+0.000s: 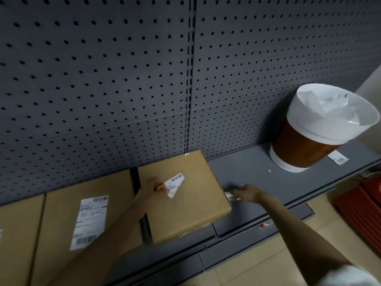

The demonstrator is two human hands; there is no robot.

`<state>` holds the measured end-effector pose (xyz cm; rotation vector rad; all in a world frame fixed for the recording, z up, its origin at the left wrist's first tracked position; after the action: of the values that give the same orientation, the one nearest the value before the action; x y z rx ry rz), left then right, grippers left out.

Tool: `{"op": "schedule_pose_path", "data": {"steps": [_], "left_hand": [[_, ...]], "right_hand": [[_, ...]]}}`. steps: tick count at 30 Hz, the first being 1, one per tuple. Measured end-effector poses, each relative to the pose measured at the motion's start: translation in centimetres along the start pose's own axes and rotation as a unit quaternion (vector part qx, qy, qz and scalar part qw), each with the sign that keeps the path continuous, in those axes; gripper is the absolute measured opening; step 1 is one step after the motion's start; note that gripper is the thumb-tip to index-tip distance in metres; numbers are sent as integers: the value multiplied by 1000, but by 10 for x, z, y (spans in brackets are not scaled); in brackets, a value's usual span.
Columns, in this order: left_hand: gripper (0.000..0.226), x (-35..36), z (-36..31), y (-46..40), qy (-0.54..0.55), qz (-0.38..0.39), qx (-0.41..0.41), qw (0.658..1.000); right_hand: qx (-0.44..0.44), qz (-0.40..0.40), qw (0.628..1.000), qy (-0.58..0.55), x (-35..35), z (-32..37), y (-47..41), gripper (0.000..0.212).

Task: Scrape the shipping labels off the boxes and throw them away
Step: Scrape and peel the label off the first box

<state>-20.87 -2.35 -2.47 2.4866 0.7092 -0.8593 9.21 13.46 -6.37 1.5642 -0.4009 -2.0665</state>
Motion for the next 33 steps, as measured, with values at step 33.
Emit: {"op": "schedule_pose_path", "data": {"steps": [33], "left_hand": [[50, -1, -9, -11, -97, 71, 185, 975]], "right_hand": [[-66, -113, 990, 60, 63, 175, 116, 31]]}}
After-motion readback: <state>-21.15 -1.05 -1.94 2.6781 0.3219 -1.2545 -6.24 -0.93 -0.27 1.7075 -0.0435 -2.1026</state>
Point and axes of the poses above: each hand's wrist, its own y-axis away from the middle knuckle, its own x-axis out of the palm, z = x × y, the point moved 9 cm from there along -y, towards the middle knuckle, and after that the axes turned 11 degrees about -z, right-handed, at the moved point
